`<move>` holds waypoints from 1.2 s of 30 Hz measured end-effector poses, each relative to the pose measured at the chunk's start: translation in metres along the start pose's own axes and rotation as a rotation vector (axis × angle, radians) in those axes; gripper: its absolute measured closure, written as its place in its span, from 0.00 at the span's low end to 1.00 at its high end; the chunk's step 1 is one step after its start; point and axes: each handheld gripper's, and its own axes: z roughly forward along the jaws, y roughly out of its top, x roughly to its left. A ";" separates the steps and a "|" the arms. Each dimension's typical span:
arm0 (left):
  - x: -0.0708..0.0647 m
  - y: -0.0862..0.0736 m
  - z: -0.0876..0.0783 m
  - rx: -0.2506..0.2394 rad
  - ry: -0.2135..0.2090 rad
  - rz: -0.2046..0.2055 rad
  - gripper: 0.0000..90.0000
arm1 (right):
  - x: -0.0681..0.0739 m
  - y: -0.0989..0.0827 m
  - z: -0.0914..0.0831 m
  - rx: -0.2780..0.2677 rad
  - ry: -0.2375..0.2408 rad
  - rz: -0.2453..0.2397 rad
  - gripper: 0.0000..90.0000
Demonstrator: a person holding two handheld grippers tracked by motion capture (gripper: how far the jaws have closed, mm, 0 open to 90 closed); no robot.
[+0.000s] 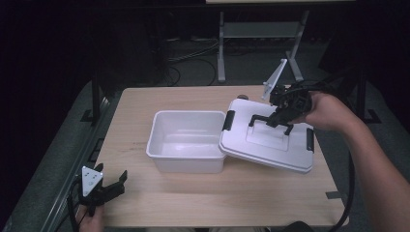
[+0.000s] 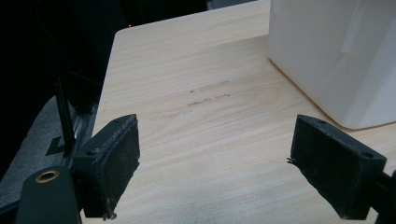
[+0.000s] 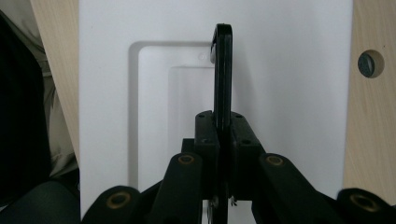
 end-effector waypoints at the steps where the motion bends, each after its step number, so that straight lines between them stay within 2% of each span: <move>1: 0.000 0.000 0.000 -0.001 -0.001 0.000 0.17 | 0.000 0.003 0.000 0.002 -0.002 -0.009 0.93; 17: -0.001 0.000 0.000 0.004 -0.005 0.009 0.17 | 0.004 0.045 0.012 -0.006 0.018 -0.085 0.93; 36: -0.001 0.000 0.000 0.000 -0.008 0.000 0.17 | 0.008 0.082 0.020 -0.011 0.037 -0.126 0.93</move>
